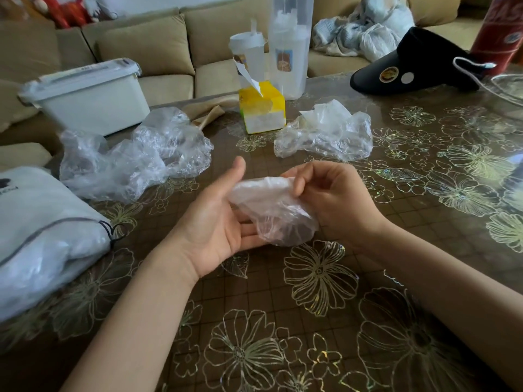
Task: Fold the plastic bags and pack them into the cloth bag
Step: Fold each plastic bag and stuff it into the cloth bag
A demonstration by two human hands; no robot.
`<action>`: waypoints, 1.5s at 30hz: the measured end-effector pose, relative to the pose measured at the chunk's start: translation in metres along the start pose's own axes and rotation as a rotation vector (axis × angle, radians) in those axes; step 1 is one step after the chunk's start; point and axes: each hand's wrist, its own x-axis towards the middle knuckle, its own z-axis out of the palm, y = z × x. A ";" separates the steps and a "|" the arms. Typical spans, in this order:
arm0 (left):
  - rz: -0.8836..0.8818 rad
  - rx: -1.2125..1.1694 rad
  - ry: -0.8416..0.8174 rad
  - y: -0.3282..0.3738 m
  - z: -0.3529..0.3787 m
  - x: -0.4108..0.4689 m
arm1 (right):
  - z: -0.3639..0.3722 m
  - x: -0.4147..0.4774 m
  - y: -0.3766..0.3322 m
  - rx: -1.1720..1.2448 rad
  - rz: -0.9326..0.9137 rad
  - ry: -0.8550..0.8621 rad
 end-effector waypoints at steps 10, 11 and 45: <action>0.212 0.179 0.269 -0.005 -0.001 0.004 | 0.001 0.002 -0.012 0.213 0.220 -0.008; 0.237 0.197 0.278 -0.005 -0.001 0.004 | 0.000 0.003 -0.013 0.240 0.255 -0.013; 0.023 -0.151 0.124 0.001 -0.006 0.000 | -0.002 0.000 0.001 -0.024 0.182 -0.038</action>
